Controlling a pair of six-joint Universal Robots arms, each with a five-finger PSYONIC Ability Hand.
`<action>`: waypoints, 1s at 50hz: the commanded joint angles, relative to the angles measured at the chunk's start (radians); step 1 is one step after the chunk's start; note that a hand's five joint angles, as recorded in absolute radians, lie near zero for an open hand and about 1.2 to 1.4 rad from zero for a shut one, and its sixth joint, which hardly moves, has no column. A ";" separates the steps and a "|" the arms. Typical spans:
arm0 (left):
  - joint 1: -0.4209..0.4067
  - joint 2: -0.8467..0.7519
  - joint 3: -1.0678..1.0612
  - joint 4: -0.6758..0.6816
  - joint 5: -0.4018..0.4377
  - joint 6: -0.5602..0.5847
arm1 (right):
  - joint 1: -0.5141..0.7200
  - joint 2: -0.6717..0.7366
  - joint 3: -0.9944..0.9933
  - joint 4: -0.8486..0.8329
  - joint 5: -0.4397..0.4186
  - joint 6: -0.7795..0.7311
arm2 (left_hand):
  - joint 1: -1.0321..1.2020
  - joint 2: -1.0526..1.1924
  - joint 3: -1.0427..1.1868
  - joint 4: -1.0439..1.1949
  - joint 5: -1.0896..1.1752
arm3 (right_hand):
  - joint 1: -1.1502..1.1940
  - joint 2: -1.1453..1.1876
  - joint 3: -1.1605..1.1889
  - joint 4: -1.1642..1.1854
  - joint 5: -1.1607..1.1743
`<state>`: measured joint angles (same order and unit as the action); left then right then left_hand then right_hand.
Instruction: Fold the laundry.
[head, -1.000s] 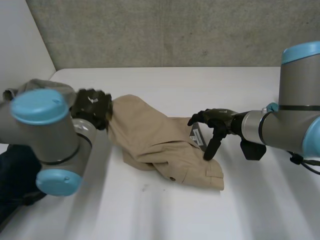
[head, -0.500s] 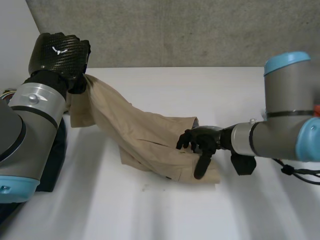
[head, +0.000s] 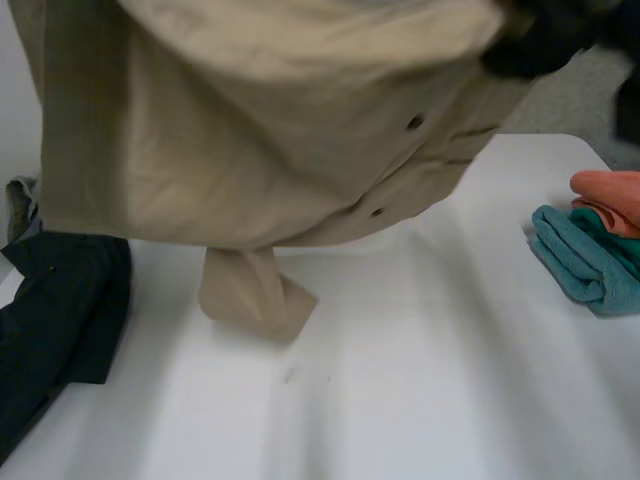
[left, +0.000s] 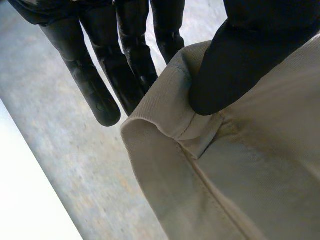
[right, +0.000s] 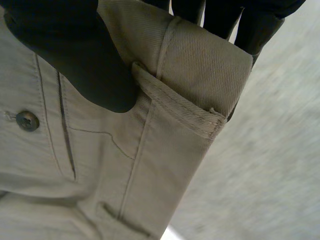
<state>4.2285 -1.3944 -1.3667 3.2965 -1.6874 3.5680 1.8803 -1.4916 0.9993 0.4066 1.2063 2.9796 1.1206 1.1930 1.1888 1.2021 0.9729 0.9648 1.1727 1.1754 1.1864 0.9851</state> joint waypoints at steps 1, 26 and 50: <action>-0.010 0.005 -0.012 -0.057 0.011 -0.005 | -0.021 -0.088 0.041 0.087 0.001 -0.152 | 0.276 0.203 0.207 0.194 0.249 | 0.431 0.224 0.221 0.210 0.237; -0.001 -0.767 0.526 0.037 0.012 -0.001 | 0.134 0.619 -0.451 -0.246 0.338 -0.334 | 0.276 0.203 0.207 0.194 0.249 | 0.431 0.224 0.221 0.210 0.237; 0.031 -0.531 0.052 0.525 0.028 -0.037 | 0.137 0.545 -0.173 -0.430 0.363 -0.278 | 0.276 0.203 0.207 0.194 0.249 | 0.431 0.224 0.221 0.210 0.237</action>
<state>4.2565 -1.9031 -1.1106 3.8333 -1.6887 3.5451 2.0155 -0.9993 0.6953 -0.0868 1.6153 2.7117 1.1206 1.1953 1.1926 1.2028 0.9729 0.9649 1.1728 1.1755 1.1868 0.9853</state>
